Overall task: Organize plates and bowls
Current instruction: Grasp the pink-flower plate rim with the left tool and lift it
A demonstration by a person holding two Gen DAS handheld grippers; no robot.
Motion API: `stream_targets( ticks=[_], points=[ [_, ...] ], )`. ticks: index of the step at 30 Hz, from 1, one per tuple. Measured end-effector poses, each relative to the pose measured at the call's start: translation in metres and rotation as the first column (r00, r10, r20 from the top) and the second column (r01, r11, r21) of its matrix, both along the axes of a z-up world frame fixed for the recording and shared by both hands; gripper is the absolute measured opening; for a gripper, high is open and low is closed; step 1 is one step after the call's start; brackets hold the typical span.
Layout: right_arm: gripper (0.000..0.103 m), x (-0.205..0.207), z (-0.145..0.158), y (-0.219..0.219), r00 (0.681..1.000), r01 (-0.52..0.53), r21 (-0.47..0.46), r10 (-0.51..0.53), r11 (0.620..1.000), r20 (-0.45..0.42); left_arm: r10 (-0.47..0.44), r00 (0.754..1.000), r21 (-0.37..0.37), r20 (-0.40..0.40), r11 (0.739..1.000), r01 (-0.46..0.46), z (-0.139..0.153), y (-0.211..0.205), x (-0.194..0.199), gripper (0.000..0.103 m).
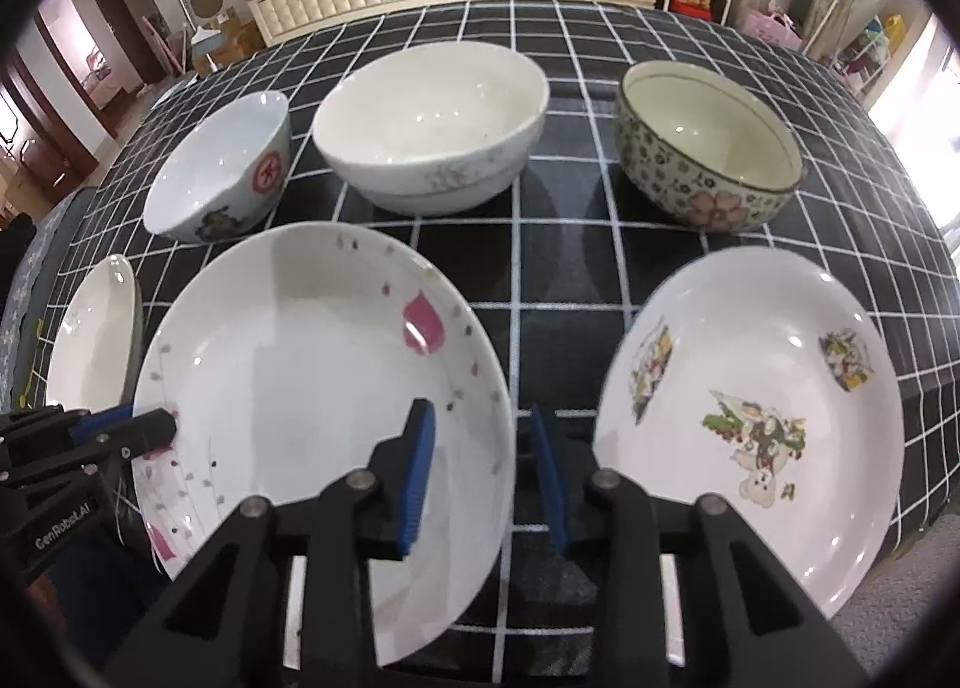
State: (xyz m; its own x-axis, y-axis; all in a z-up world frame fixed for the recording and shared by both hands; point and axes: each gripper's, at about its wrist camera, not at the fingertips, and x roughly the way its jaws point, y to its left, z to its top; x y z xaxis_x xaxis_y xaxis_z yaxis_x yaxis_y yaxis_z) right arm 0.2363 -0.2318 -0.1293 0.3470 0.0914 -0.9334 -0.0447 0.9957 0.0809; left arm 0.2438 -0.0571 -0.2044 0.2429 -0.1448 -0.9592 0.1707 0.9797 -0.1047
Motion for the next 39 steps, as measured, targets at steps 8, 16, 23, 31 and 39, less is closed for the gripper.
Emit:
stream_targets(
  ticks=[8, 16, 23, 31, 39],
  points=[
    [0.035, 0.003, -0.008, 0.004, 1.0, -0.002, 0.002, 0.002, 1.0, -0.03, -0.006, 1.0, 0.024, 0.019, 1.0, 0.005, -0.003, -0.004, 0.001, 0.012],
    [0.035, -0.005, -0.004, 0.008, 0.999, 0.016, 0.011, -0.015, 1.0, -0.034, -0.029, 0.998, 0.069, 0.048, 0.997, 0.026, 0.003, -0.015, -0.005, 0.013],
    [0.034, -0.013, 0.004, 0.011, 0.999, 0.016, 0.017, -0.016, 1.0, -0.032, -0.035, 0.996, 0.069, 0.079, 0.997, 0.03, 0.015, -0.009, -0.012, 0.013],
    [0.034, -0.012, 0.023, 0.017, 1.0, 0.028, 0.049, -0.027, 0.998, -0.011, -0.027, 0.993, 0.062, 0.115, 0.998, 0.02, 0.035, 0.004, -0.015, 0.012],
    [0.034, -0.002, 0.038, 0.034, 1.0, 0.0, 0.067, -0.001, 0.998, 0.015, 0.007, 0.988, 0.071, 0.155, 0.997, -0.018, 0.054, 0.027, -0.018, 0.012]
  ],
)
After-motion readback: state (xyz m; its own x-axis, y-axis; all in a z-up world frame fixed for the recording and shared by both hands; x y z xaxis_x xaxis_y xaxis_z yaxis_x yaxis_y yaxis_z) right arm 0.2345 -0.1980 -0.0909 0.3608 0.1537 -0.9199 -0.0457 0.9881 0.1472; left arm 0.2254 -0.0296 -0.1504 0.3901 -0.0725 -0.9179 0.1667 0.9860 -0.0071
